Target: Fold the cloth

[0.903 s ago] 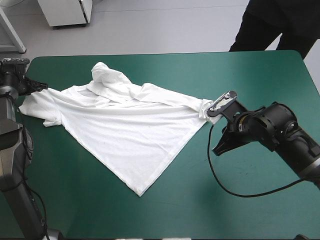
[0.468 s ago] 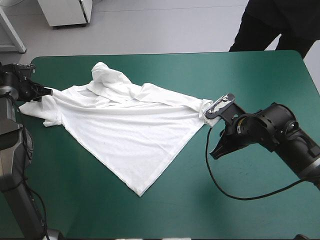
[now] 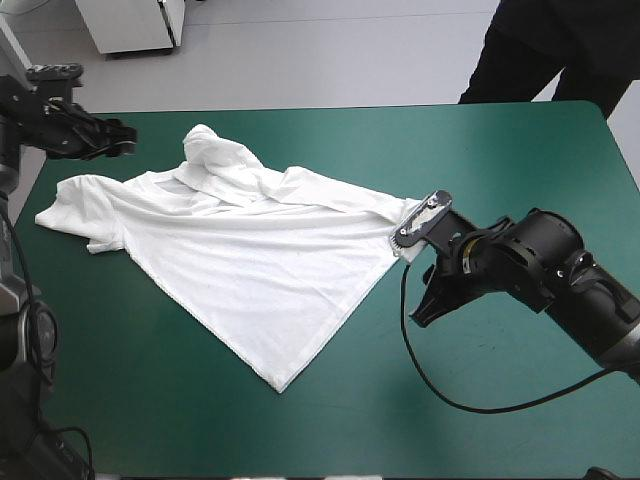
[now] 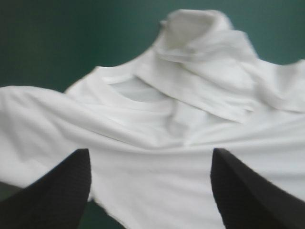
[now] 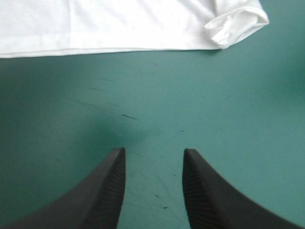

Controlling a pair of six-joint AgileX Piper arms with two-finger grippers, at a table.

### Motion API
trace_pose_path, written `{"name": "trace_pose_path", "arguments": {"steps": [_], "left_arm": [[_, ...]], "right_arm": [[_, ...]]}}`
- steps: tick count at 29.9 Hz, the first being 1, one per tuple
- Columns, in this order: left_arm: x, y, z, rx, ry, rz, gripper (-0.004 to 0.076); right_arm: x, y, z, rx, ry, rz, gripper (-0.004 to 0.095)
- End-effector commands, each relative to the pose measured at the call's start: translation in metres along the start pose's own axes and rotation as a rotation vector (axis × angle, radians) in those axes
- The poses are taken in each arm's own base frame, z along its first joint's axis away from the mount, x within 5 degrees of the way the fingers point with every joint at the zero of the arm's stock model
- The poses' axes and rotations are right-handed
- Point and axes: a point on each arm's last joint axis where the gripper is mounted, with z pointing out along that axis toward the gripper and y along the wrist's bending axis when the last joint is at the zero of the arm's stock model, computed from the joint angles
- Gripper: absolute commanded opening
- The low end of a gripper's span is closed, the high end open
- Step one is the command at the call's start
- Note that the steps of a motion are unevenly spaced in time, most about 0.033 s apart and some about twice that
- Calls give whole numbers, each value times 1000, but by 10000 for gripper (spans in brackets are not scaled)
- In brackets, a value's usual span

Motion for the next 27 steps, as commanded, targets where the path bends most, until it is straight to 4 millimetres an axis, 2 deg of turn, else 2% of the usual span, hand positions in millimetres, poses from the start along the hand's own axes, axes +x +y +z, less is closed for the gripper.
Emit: {"name": "trace_pose_path", "arguments": {"steps": [1,4,6,10,15,19,22,27], "left_arm": [[18,-62,-47,110,-13,84,514],[43,-105,-55,191,35,161,514],[61,-126,-59,233,70,184,514],[94,-156,-66,276,132,252,514],[132,-181,-66,324,224,310,514],[163,-201,-48,354,350,371,510],[184,-210,-34,358,431,411,510],[215,-215,-11,326,503,474,510]], "right_arm": [[-10,-16,-35,122,-142,8,402],[-18,-31,-41,267,-176,-6,402],[-25,-41,-38,342,-183,15,402],[-37,-57,-16,379,-159,52,402],[-50,-77,10,349,-123,138,401],[-60,-100,22,298,-123,240,401],[-60,-110,28,242,-100,293,401],[-58,-116,31,210,-101,305,401]]}}
